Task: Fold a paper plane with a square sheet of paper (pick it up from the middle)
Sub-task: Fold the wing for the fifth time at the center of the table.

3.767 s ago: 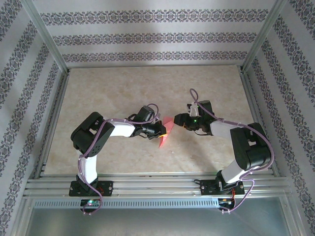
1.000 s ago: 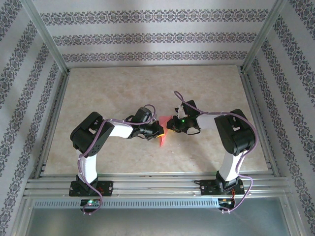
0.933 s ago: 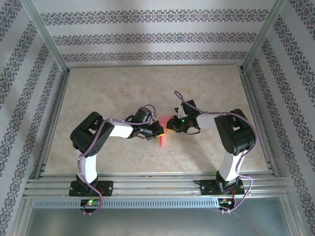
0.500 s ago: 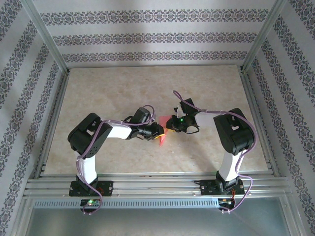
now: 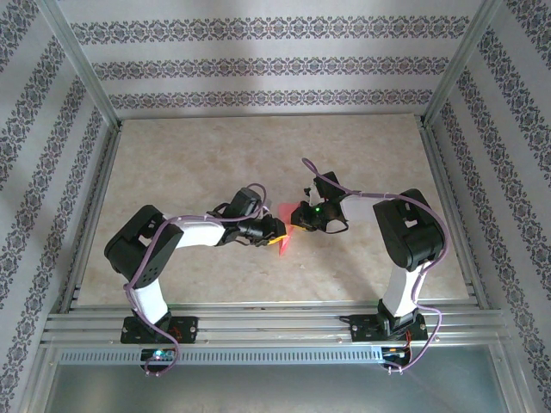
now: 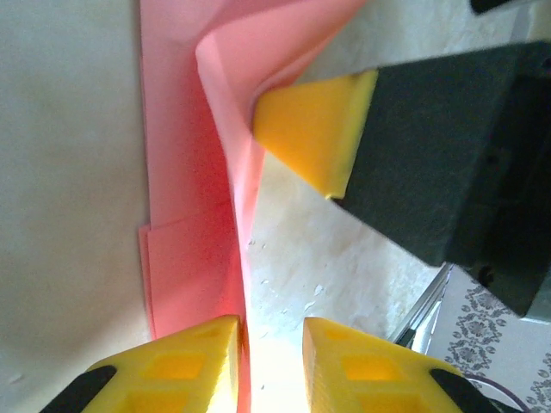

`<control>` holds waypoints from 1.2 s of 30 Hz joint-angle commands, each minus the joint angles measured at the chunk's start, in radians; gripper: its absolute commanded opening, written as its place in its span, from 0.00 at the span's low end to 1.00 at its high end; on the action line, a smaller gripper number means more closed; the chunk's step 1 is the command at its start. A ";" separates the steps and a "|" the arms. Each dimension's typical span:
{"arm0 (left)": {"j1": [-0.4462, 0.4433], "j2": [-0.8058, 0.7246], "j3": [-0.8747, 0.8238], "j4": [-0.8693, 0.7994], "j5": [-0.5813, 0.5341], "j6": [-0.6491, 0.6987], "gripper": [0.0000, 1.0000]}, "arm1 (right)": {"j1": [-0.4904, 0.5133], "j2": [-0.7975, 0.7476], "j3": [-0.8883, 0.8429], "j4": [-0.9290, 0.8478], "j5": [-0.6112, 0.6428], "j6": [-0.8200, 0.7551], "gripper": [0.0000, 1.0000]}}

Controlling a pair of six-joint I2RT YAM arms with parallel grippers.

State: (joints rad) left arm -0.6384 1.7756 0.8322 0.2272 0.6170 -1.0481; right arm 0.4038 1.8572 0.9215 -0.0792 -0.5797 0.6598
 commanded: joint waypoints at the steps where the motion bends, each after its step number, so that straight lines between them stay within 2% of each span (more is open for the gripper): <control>1: -0.015 0.008 -0.004 -0.041 -0.016 0.013 0.28 | 0.032 0.096 -0.018 -0.007 0.133 -0.009 0.18; 4: -0.021 0.014 -0.005 -0.038 -0.014 0.011 0.28 | 0.032 0.094 -0.021 -0.007 0.135 -0.010 0.18; 11: -0.035 0.028 -0.005 -0.057 -0.013 0.013 0.19 | 0.032 0.100 -0.020 -0.010 0.139 -0.006 0.18; 28: -0.044 0.045 0.003 -0.071 -0.022 0.018 0.14 | 0.032 0.105 -0.015 -0.021 0.144 -0.005 0.17; 31: -0.050 0.003 0.022 -0.159 -0.069 0.050 0.19 | 0.032 0.103 -0.015 -0.025 0.146 -0.003 0.17; 36: -0.089 -0.088 0.101 -0.452 -0.259 0.139 0.28 | 0.032 0.104 -0.015 -0.029 0.149 -0.005 0.17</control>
State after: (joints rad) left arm -0.6968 1.7554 0.8841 -0.0101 0.4847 -0.9821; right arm 0.4042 1.8618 0.9325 -0.0978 -0.5758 0.6598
